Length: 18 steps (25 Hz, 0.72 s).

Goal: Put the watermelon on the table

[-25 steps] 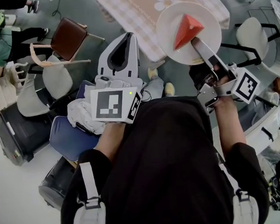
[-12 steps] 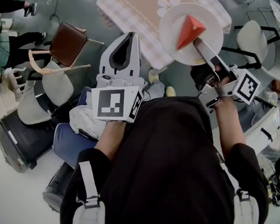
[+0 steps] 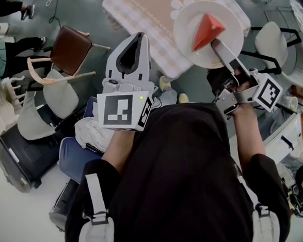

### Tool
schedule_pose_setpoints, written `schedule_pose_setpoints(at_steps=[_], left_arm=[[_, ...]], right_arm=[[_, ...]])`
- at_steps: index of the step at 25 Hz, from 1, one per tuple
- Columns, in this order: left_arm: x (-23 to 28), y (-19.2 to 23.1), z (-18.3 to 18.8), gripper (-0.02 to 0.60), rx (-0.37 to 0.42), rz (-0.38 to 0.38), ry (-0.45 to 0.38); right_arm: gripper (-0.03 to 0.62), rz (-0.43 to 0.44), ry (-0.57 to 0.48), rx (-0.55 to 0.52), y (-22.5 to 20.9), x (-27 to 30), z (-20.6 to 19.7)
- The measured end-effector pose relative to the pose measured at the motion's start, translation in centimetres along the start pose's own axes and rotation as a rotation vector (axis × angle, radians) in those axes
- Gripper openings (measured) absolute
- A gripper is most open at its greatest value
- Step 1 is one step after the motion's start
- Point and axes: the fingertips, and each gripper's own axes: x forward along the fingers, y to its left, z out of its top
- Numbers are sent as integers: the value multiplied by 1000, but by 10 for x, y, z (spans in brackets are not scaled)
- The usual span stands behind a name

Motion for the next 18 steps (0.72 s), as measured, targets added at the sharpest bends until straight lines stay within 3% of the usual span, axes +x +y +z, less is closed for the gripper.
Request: schedule_pose_setpoints(at_steps=[18], left_arm=[[19, 25, 2, 11, -17, -46, -8]], right_arm=[[18, -30, -44, -23, -3, 25, 5]])
